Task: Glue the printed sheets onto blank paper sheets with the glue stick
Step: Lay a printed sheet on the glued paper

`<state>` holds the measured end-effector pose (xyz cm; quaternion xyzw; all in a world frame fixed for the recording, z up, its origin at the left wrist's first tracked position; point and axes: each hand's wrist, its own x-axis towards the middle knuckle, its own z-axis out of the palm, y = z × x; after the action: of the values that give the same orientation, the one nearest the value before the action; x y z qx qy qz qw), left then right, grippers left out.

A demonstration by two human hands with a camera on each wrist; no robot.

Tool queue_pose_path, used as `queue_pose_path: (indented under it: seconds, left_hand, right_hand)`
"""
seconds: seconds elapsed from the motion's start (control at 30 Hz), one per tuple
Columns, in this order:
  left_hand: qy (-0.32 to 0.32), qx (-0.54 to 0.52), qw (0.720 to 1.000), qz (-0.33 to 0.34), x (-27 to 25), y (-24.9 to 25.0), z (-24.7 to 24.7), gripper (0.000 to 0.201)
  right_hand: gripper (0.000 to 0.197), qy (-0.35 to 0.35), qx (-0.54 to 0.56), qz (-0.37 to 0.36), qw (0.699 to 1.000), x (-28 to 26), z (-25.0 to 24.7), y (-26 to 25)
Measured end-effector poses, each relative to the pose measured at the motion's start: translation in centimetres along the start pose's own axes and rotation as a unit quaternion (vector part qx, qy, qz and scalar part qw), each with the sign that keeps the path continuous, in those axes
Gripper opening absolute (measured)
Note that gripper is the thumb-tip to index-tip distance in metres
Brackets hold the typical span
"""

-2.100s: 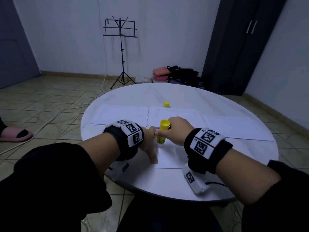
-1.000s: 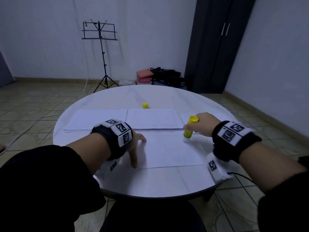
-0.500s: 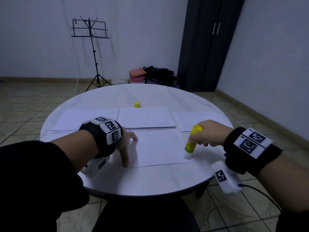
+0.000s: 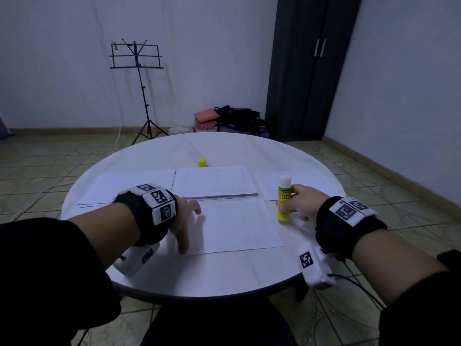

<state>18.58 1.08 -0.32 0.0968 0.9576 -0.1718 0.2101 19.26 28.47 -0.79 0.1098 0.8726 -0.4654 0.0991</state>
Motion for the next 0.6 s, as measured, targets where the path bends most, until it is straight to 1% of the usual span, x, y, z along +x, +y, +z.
queue_pose_path:
  seconds: [0.07,0.13,0.2,0.33,0.37,0.4,0.43,0.47,0.5,0.6]
  left_hand:
    - [-0.019,-0.007,1.000,-0.002,0.0,0.0,-0.1,0.094]
    - [-0.037,-0.017,0.999,-0.003,0.0,0.0,-0.4,0.085]
    - [-0.041,-0.026,0.999,-0.004,0.0,0.0,-0.7,0.077]
    - [-0.020,-0.040,0.999,-0.002,0.2,0.2,-2.2,0.061]
    - [-0.009,-0.040,0.999,0.000,0.3,0.5,-2.8,0.058]
    - [0.003,-0.041,0.999,0.005,0.6,0.8,-3.5,0.057]
    - [0.012,-0.044,0.999,0.013,0.9,1.2,-4.3,0.055]
    - [0.018,-0.050,0.998,0.023,1.5,1.6,-5.1,0.055]
    - [0.024,-0.059,0.997,0.034,2.3,2.2,-5.9,0.054]
    - [0.054,-0.079,0.994,0.056,4.9,4.2,-8.3,0.051]
  right_hand:
    - [0.028,-0.010,-0.030,0.016,0.999,0.7,0.2,0.2]
    - [0.035,-0.012,-0.046,0.025,0.999,1.4,0.2,0.3]
    - [0.039,-0.021,-0.069,0.023,0.997,1.5,0.0,0.2]
    - [0.027,-0.058,-0.122,0.021,0.991,1.4,-1.1,0.0]
    - [0.030,-0.062,-0.145,0.019,0.987,1.5,-1.4,0.0]
    - [0.036,-0.056,-0.171,0.021,0.983,1.8,-1.8,0.0]
    - [0.044,-0.039,-0.201,0.023,0.979,2.1,-2.2,-0.1]
    - [0.048,-0.018,-0.251,0.023,0.968,2.5,-2.6,-0.2]
    - [0.047,-0.007,-0.303,0.022,0.953,3.0,-3.2,-0.3]
    - [0.041,0.013,-0.382,0.013,0.924,4.5,-4.3,-0.4]
